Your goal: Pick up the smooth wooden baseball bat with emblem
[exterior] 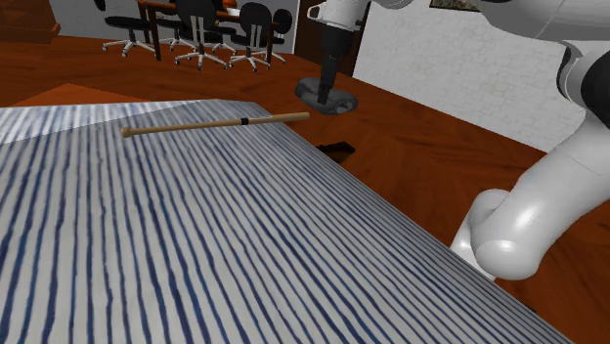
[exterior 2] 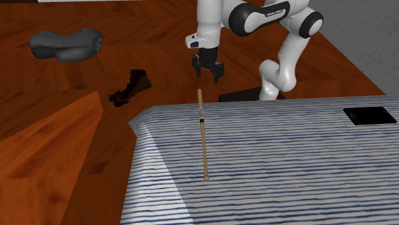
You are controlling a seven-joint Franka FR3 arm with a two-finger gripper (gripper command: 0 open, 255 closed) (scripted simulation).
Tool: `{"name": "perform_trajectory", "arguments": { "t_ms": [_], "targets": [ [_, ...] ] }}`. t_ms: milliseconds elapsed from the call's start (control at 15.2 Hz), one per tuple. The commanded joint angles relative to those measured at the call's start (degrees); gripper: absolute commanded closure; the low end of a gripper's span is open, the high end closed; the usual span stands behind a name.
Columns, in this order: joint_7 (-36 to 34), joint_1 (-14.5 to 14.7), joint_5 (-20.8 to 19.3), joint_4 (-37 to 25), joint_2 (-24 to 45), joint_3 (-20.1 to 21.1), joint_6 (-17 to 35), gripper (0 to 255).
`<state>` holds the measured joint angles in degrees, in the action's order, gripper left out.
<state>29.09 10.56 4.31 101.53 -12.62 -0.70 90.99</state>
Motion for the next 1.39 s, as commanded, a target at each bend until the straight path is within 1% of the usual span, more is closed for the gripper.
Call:
{"name": "perform_trajectory", "arguments": {
  "t_ms": [0, 528, 924, 990, 1320],
  "targets": [
    [2.71, 1.23, -0.29, -3.75, 3.96, 0.96, -0.34, 0],
    [12.1, 6.0, -3.09, -23.28, 20.4, 5.58, -5.6, 0],
    [18.47, 11.02, -7.07, -40.4, 33.18, 9.31, -11.72, 0],
    [18.76, 11.33, -7.27, -41.27, 33.79, 9.43, -12.06, 0],
    [18.85, 10.87, -6.89, -33.63, 31.39, 9.38, -6.81, 0]
  ]
}}
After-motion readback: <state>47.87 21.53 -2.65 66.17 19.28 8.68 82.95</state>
